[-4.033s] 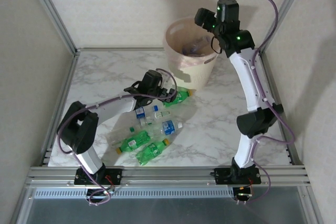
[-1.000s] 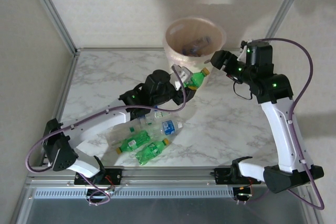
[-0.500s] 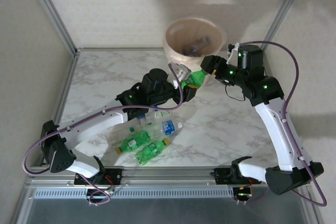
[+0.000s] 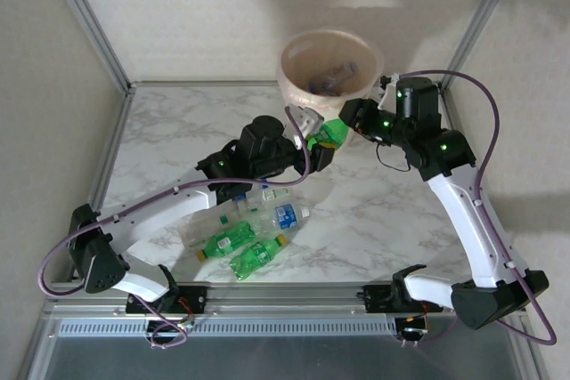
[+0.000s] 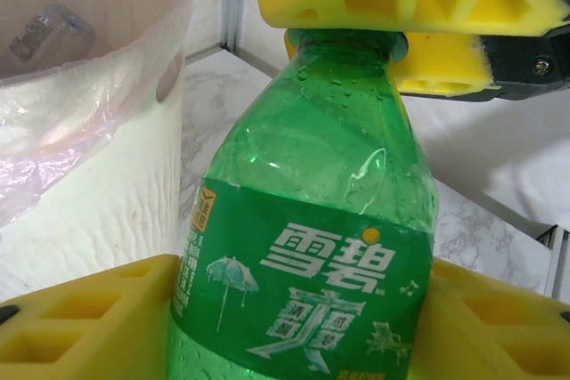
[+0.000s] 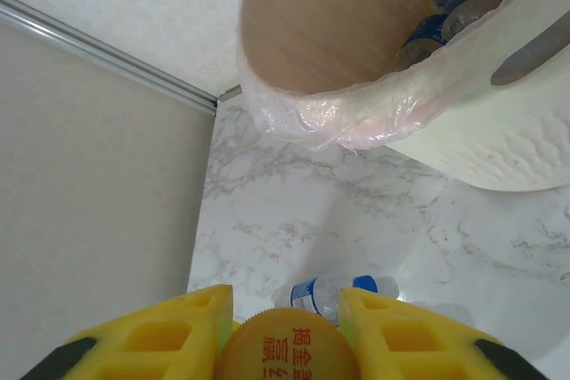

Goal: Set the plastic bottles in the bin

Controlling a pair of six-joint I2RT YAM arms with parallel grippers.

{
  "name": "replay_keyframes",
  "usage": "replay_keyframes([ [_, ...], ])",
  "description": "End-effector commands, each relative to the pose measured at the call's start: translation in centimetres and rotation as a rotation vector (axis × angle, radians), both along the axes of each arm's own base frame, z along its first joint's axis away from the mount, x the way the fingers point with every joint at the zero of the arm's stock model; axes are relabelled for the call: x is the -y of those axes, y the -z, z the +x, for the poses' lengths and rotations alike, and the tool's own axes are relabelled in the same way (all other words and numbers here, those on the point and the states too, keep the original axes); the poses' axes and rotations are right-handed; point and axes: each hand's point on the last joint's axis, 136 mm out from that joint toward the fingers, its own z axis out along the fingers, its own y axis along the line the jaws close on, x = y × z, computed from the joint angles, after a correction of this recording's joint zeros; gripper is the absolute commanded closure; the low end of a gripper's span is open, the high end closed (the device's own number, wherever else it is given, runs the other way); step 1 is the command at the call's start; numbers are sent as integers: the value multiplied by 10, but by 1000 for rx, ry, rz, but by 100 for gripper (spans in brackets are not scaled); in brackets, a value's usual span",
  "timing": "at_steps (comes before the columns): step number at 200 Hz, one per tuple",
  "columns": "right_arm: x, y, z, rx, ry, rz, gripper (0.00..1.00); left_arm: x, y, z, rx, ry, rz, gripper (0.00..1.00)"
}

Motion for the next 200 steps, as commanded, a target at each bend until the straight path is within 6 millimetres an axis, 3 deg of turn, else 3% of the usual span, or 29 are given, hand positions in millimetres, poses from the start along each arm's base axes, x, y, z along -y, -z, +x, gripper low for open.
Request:
replay_keyframes([
  [1, -1, -2, 3, 22, 2, -19, 75, -2, -42, -1, 55, -10, -96, 16],
  [7, 0, -3, 4, 27, 7, -21, 76, -4, -43, 0, 59, -22, -100, 3],
  [10, 0, -5, 4, 32, 8, -23, 76, -5, -43, 1, 60, -28, -100, 1],
  [39, 7, -25, 8, 86, 44, -45, 77, -17, -57, 4, 64, -89, -105, 1],
  [54, 12, -47, 12, 148, 69, -48, 77, -32, -71, 8, 68, -142, -117, 1],
  [101, 25, -109, 39, 310, 179, -63, 75, -102, -98, 38, 35, -421, -198, 1],
  [119, 28, -131, 49, 368, 212, -59, 75, -121, -94, 51, -7, -506, -196, 1],
  [144, 37, -148, 64, 410, 274, -82, 75, -151, -83, 66, -35, -651, -183, 1],
  [200, 43, -155, 89, 469, 329, -132, 74, -178, -47, 97, -184, -764, -172, 2],
])
